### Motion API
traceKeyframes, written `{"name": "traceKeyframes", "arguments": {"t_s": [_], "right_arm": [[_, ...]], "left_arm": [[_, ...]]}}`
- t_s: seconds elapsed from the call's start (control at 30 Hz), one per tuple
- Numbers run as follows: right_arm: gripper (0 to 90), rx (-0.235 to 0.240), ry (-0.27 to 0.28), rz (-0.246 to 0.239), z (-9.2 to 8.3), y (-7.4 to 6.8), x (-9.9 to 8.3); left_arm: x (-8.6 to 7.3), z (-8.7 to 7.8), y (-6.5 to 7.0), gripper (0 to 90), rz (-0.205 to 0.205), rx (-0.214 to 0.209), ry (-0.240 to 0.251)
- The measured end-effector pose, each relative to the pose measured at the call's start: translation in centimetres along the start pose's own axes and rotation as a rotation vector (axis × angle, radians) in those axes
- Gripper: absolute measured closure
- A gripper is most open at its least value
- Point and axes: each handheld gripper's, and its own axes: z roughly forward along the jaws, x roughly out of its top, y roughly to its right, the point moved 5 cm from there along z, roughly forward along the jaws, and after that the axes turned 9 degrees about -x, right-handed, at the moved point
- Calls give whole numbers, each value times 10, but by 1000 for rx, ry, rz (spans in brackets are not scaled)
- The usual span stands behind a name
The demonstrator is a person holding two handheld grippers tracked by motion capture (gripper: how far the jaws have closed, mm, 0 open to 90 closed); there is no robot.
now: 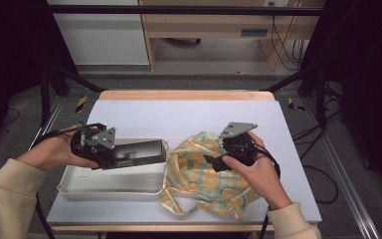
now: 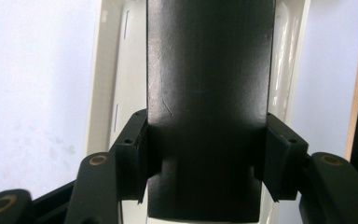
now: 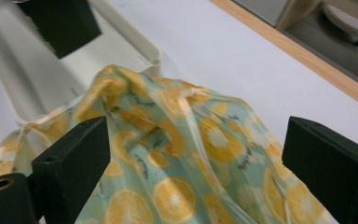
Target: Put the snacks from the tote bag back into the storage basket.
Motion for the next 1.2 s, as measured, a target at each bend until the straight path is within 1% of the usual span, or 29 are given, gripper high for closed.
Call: {"name": "traceKeyframes", "arguments": {"t_s": [0.13,0.27,0.3,0.37,0.4,0.47,0.53,0.6,0.7,0.8,0.87,0.9,0.97,1.0,1.1,1.2], "right_arm": [[97,-73,2,63,-6,13,-15],[98,-115,0,116,-12,23,-31],[98,-132,7,133,-14,27,-35],[97,-150,16,156,-18,31,-41],[96,-164,13,172,-20,34,-45],[92,-193,10,186,-23,39,-52],[92,-239,6,207,-28,45,-63],[92,-267,-9,231,-30,49,-72],[92,-310,-13,266,-35,56,-86],[91,-355,-19,287,-38,60,-97],[90,-370,-16,293,-41,61,-103],[88,-378,-16,298,-43,61,-106],[87,-402,-24,300,-44,62,-113],[87,-409,-27,311,-45,62,-116],[87,-421,-26,334,-45,61,-126],[88,-426,-25,345,-45,61,-132]], "left_arm": [[-8,-1,0,436,-5,3,-10],[-16,-2,-1,435,-12,7,-7],[-17,-3,-1,436,-13,8,-10],[-21,-3,-2,436,-19,9,-4],[-22,-3,-2,435,-19,11,-11],[-25,-3,-2,436,-22,13,-15],[-29,-2,-1,436,-24,16,-19],[-31,-1,-1,435,-25,15,-24],[-36,1,-1,435,-25,15,-24],[-39,4,-1,436,-25,14,-32],[-41,6,-1,436,-26,12,-26],[-42,6,-1,435,-24,12,-31],[-44,7,-1,435,-26,12,-28],[-45,7,-1,435,-24,12,-29],[-47,8,-1,436,-17,13,-29],[-48,8,-1,436,-14,17,-29]]}}
